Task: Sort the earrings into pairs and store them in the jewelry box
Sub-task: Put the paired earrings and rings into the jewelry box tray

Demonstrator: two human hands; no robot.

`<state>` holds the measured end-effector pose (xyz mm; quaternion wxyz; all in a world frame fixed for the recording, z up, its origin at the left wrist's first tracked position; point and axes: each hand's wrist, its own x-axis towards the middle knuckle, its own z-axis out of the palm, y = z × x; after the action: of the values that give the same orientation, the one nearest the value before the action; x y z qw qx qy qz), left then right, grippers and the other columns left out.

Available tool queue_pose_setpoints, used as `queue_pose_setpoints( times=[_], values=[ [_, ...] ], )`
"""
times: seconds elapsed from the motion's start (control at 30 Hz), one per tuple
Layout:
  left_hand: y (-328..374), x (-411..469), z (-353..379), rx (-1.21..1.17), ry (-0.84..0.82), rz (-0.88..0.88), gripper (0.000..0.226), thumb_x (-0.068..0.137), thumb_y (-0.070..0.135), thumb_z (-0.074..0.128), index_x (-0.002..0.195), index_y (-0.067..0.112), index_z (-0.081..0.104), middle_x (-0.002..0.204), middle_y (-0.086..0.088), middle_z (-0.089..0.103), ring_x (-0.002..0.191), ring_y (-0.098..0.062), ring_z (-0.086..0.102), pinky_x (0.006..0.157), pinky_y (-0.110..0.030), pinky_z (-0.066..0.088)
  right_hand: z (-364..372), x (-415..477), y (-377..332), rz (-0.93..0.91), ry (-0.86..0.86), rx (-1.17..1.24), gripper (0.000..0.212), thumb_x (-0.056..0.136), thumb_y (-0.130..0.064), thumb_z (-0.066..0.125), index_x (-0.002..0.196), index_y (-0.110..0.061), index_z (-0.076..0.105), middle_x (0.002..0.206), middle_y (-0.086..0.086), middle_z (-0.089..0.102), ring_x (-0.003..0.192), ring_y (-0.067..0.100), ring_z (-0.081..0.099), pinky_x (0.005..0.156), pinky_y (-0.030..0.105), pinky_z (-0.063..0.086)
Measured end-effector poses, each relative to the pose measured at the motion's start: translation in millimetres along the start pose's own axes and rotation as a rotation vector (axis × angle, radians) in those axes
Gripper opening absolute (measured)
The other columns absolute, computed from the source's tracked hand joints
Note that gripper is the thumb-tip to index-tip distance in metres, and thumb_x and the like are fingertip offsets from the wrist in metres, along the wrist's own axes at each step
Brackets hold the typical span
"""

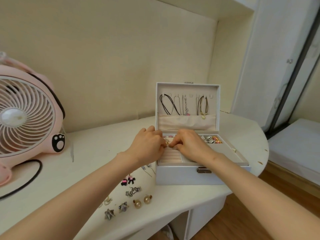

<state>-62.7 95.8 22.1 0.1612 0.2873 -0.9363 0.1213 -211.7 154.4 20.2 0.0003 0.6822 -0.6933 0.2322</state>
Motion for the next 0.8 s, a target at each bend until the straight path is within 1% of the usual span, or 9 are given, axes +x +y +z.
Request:
queue_pose_setpoints(
  times=[0.1,0.17,0.2,0.3,0.4,0.47,0.57,0.7,0.8],
  values=[
    [-3.0,1.7,0.1,0.014,-0.021,0.044,0.043,0.090,0.028,0.029,0.114,0.029,0.064,0.112,0.007,0.058,0.102,-0.019,0.046,0.072,-0.026,0.022,-0.9,-0.6,3.1,0.032,0.040,0.050,0.016,0.083,-0.009,0.066,0.093,-0.017,0.076,0.088,-0.006,0.060,0.095,0.015,0.058,0.085,0.026,0.044],
    [-5.9,1.7,-0.1,0.014,-0.025,0.072,0.054,0.080,0.031,0.021,0.111,0.028,0.066,0.111,0.008,0.059,0.101,-0.020,0.047,0.071,-0.026,0.022,-0.9,-1.3,3.2,0.018,0.029,0.039,0.017,0.084,-0.008,0.065,0.093,-0.016,0.076,0.083,-0.011,0.054,0.095,0.014,0.058,0.084,0.026,0.045],
    [-7.0,1.5,0.0,0.012,-0.027,0.083,0.056,0.079,0.031,0.020,0.111,0.027,0.066,0.110,0.007,0.060,0.100,-0.020,0.048,0.071,-0.026,0.022,-0.6,-1.6,2.5,0.003,0.015,0.023,0.019,0.084,-0.006,0.063,0.093,-0.016,0.076,0.082,-0.013,0.052,0.096,0.015,0.058,0.085,0.028,0.046],
    [-6.2,2.1,-1.1,0.038,-0.045,0.092,0.047,0.087,0.030,0.025,0.113,0.029,0.064,0.113,0.008,0.058,0.103,-0.019,0.048,0.072,-0.026,0.024,-0.3,-1.7,-0.1,-0.021,-0.010,-0.023,0.021,0.086,-0.005,0.059,0.094,-0.015,0.075,0.087,-0.008,0.055,0.098,0.019,0.058,0.087,0.035,0.047],
    [-6.1,1.8,-4.0,0.009,-0.029,0.063,0.035,0.093,0.027,0.035,0.117,0.033,0.061,0.113,0.008,0.058,0.104,-0.017,0.046,0.075,-0.026,0.026,-3.1,-3.4,-0.9,-0.005,0.013,0.020,0.022,0.086,-0.005,0.058,0.097,-0.015,0.075,0.099,0.000,0.067,0.099,0.018,0.060,0.088,0.031,0.047],
    [-9.5,-1.1,-5.5,-0.053,0.022,0.020,0.032,0.093,0.027,0.041,0.118,0.031,0.061,0.110,0.007,0.059,0.102,-0.017,0.047,0.076,-0.027,0.029,-6.1,-7.3,-2.2,0.015,0.063,0.060,0.024,0.088,-0.007,0.057,0.103,-0.016,0.073,0.102,0.001,0.067,0.096,0.016,0.058,0.085,0.029,0.046],
    [-14.7,-9.8,-9.6,-0.140,0.131,-0.008,0.028,0.092,0.027,0.047,0.116,0.027,0.062,0.110,0.007,0.061,0.098,-0.017,0.048,0.074,-0.026,0.028,-9.8,-12.3,-6.0,0.006,0.116,0.053,0.024,0.089,-0.013,0.057,0.106,-0.020,0.071,0.093,-0.005,0.059,0.084,0.008,0.050,0.077,0.025,0.041],
    [-25.2,-28.1,-20.2,-0.162,0.209,-0.049,0.024,0.092,0.026,0.050,0.112,0.024,0.063,0.107,0.007,0.060,0.100,-0.016,0.048,0.074,-0.023,0.027,-13.1,-14.3,-21.0,-0.059,0.153,0.092,0.021,0.088,-0.013,0.058,0.102,-0.021,0.073,0.087,-0.006,0.057,0.077,0.008,0.050,0.078,0.028,0.045],
    [-39.0,-47.3,-26.9,-0.154,0.218,-0.100,0.018,0.091,0.027,0.053,0.105,0.025,0.064,0.101,0.010,0.060,0.098,-0.014,0.050,0.071,-0.024,0.029,-8.5,-15.0,-42.3,-0.144,0.138,0.118,0.019,0.087,-0.016,0.061,0.099,-0.023,0.073,0.083,-0.010,0.056,0.069,0.000,0.046,0.076,0.025,0.045]
  ],
)
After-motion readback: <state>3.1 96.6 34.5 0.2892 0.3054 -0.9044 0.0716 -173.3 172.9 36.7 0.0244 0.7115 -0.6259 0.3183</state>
